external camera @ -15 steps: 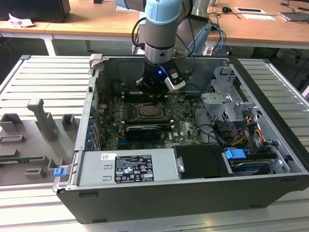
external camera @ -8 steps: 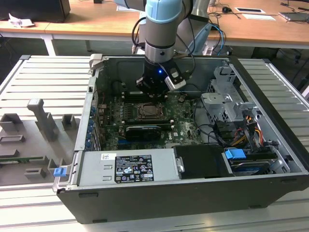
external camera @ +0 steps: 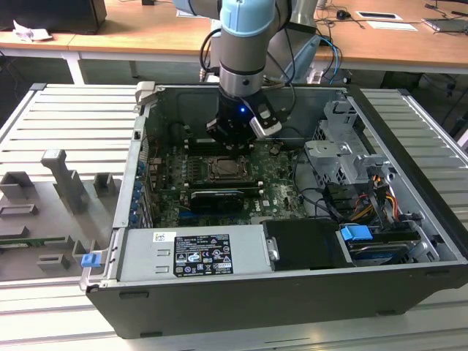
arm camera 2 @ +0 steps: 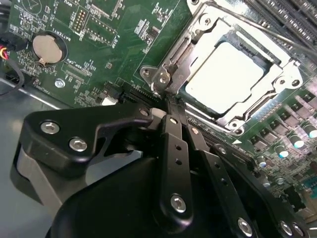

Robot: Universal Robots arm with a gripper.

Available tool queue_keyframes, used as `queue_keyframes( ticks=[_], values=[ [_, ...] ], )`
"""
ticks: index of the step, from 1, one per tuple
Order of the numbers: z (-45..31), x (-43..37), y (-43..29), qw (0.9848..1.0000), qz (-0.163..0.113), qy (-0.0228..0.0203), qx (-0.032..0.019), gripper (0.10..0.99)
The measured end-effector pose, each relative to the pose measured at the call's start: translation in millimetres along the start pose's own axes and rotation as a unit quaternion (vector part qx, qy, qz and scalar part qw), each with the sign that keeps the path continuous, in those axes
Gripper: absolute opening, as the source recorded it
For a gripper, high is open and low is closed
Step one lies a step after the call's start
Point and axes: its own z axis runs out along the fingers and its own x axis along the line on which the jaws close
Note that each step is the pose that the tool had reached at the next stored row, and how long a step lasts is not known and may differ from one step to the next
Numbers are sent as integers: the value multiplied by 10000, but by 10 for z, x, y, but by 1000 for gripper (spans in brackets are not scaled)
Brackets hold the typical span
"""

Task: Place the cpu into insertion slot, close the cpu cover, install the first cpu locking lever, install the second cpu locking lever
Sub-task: 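Install the first cpu locking lever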

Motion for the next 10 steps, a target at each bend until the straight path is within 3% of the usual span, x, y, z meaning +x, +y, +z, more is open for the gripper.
queue_keyframes(
  ticks=[3,10],
  values=[
    [-137,-3,12,10000,0,1,2,106],
    [-140,-1,-16,10000,0,0,2,106]
  ],
)
